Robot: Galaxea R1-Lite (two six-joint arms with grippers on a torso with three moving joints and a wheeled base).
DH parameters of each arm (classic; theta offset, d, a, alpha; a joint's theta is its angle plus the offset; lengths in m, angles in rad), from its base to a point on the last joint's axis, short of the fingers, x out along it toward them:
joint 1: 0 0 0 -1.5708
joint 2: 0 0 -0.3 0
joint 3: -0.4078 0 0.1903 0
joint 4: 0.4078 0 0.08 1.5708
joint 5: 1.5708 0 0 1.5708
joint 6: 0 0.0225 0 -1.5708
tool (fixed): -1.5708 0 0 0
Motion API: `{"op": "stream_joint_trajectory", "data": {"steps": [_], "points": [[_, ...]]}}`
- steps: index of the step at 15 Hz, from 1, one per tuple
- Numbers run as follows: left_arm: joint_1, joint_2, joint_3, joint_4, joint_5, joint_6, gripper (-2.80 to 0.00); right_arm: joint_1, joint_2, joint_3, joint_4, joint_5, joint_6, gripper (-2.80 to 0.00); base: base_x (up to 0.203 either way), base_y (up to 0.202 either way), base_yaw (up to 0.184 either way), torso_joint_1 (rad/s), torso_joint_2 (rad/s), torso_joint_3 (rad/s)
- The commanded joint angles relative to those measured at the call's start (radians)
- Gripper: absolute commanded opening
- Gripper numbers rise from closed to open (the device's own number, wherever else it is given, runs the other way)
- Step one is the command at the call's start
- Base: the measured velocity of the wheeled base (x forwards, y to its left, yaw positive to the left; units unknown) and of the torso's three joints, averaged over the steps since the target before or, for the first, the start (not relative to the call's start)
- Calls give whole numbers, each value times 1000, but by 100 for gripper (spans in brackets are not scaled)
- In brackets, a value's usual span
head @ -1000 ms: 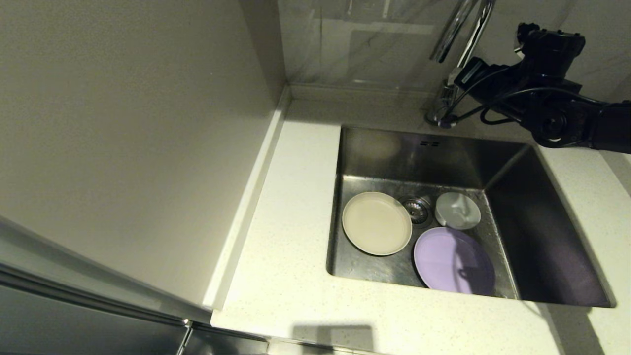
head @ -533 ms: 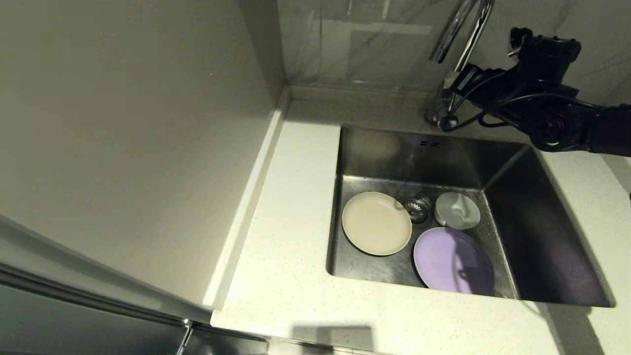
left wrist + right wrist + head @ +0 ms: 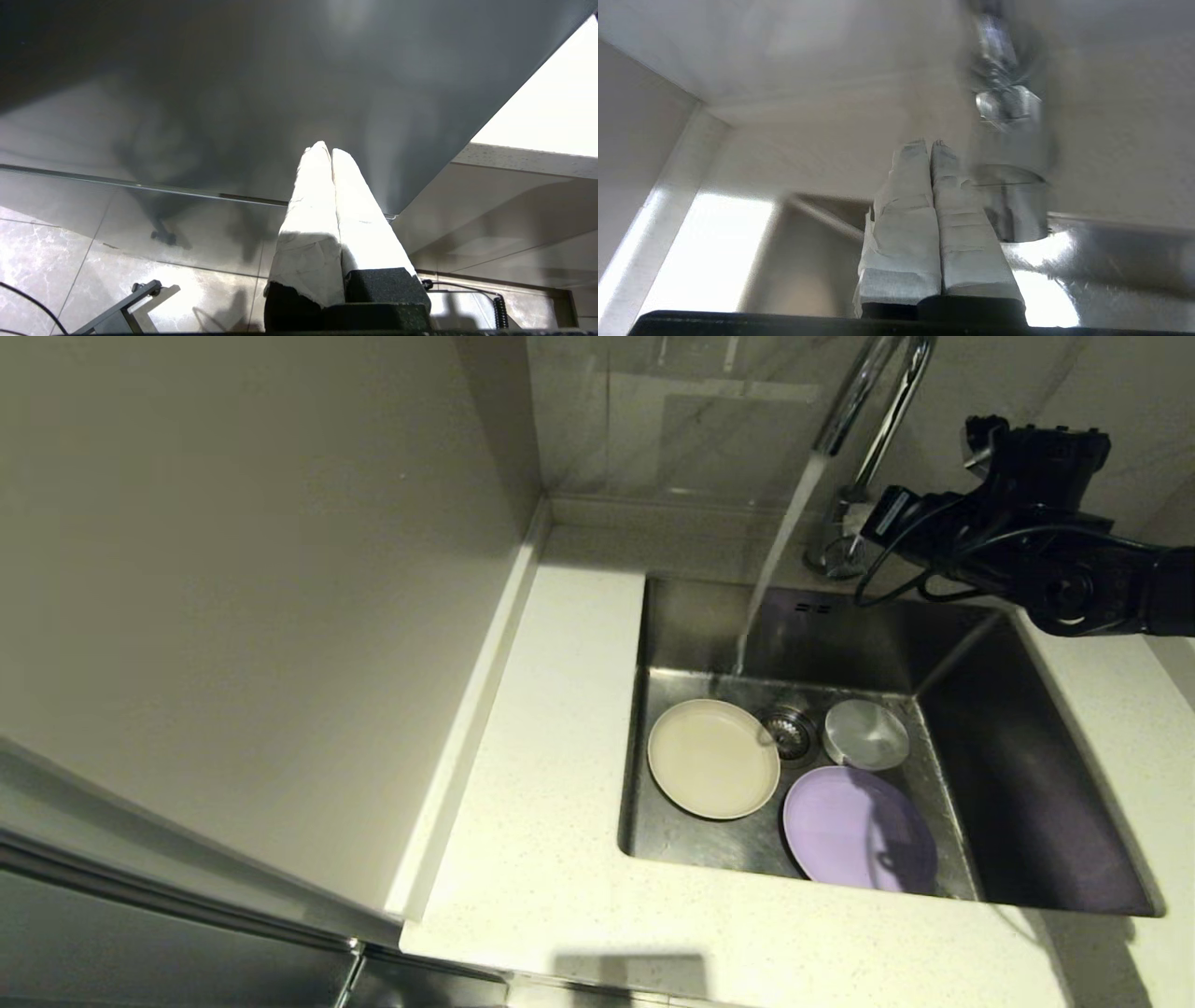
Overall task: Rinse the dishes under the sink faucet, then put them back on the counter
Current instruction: Turn on the faucet, then wait for the water to rinse the bowl
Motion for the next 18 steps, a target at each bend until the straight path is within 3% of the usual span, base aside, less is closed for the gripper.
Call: {"op": "stream_joint_trajectory", "data": {"steps": [1, 7, 11, 14, 18], "points": [[0, -3, 0, 0, 1, 1, -280, 0, -12, 1, -18, 3, 4, -280, 0, 0, 0, 0, 0, 0], [-1, -3, 0, 0, 1, 0, -280, -3, -8, -110, -37, 8, 63, -280, 0, 0, 0, 0, 0, 0], [0, -3, 0, 0, 1, 1, -280, -65, -28, -108, -17, 9, 19, -280, 0, 0, 0, 0, 0, 0], [0, -3, 0, 0, 1, 1, -280, -112, -76, -19, 61, -9, -155, -280, 0, 0, 0, 0, 0, 0], [0, -3, 0, 0, 1, 1, -280, -231, -219, 371, 80, -91, -410, -280, 0, 0, 0, 0, 0, 0]]}}
